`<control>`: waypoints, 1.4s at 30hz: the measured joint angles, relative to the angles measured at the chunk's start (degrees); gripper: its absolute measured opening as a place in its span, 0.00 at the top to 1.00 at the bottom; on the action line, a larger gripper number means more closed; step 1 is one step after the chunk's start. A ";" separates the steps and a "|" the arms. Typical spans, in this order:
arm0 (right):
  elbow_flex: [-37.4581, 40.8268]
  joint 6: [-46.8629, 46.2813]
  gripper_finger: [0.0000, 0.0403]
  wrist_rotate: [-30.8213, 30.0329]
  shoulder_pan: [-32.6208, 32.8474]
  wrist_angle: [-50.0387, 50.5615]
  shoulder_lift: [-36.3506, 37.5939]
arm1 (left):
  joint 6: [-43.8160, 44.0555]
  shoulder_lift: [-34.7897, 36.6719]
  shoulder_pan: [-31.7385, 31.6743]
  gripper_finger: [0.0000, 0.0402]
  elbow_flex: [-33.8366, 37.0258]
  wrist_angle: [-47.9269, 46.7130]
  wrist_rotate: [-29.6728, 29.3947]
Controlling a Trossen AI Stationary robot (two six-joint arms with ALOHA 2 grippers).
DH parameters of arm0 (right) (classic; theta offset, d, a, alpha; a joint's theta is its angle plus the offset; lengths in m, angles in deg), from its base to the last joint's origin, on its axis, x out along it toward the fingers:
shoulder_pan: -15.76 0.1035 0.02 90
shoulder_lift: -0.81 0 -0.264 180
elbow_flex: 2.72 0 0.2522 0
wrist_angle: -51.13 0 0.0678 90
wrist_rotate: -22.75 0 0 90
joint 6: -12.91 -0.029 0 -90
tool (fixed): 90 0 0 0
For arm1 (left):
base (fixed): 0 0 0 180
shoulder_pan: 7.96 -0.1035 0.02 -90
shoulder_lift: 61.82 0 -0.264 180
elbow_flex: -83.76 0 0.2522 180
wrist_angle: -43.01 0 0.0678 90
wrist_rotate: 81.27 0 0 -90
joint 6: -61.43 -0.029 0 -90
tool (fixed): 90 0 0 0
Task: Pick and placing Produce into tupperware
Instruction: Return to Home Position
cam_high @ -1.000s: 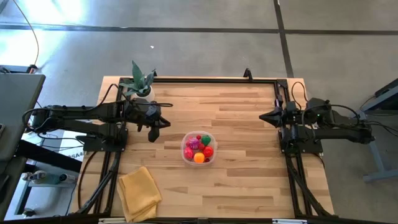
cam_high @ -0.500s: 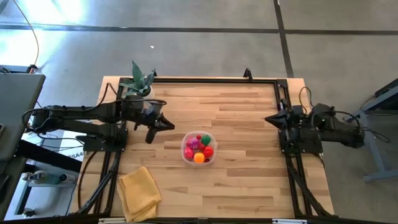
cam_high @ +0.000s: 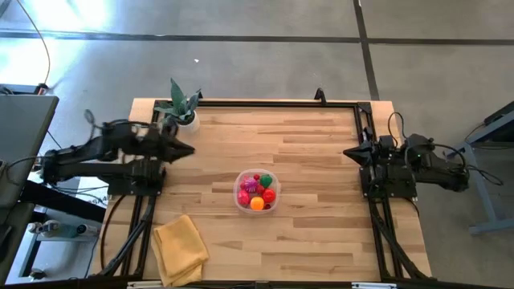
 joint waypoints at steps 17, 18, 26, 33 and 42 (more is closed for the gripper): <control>3.10 -4.21 1.00 -0.03 0.02 -5.46 -0.01 | 1.83 23.87 -0.04 0.94 9.66 -5.31 -7.72; 4.00 -4.39 1.00 -0.03 0.02 -6.81 -0.01 | 1.81 25.27 -0.04 0.94 10.61 -3.84 -7.07; 11.50 -7.15 1.00 1.16 0.05 -17.82 -0.01 | 2.54 26.07 0.02 0.94 16.11 3.76 -5.07; 17.82 -9.46 1.00 1.50 0.06 -24.94 -0.01 | 3.63 25.94 -0.03 0.94 26.33 17.55 -2.53; 20.55 -10.67 1.00 2.65 0.07 -25.01 -0.08 | 8.32 25.86 -0.02 0.94 35.13 24.44 -2.48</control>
